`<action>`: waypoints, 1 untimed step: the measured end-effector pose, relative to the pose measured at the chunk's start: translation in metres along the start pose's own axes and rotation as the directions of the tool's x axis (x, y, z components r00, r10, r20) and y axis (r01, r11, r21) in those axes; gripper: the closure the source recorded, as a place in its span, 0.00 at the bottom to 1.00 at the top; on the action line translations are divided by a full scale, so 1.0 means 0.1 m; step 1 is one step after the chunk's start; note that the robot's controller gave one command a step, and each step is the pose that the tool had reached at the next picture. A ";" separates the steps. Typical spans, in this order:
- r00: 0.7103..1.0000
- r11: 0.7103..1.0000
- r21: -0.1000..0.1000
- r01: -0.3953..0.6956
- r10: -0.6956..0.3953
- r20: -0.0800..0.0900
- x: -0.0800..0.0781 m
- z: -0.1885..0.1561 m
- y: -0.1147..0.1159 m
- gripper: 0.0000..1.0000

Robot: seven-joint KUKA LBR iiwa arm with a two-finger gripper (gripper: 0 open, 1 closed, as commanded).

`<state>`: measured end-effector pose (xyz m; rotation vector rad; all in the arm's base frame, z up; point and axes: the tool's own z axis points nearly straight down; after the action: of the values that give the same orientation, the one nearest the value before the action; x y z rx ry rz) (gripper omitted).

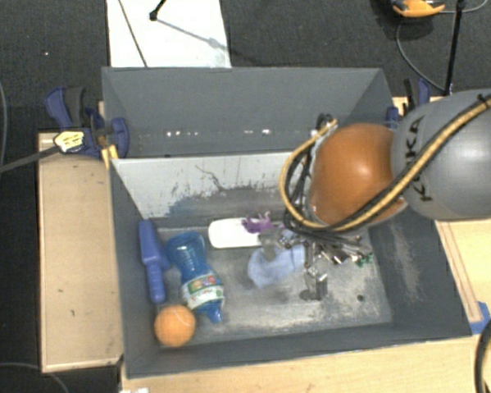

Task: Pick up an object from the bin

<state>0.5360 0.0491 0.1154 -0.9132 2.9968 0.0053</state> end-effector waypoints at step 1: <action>0.965 0.965 0.002 0.262 -0.262 0.005 -0.22 0.40 0.02 1.00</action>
Offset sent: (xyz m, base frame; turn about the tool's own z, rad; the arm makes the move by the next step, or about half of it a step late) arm 0.0000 0.0000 0.0000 0.0000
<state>0.5539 0.0630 0.0755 -1.2986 2.8449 0.0046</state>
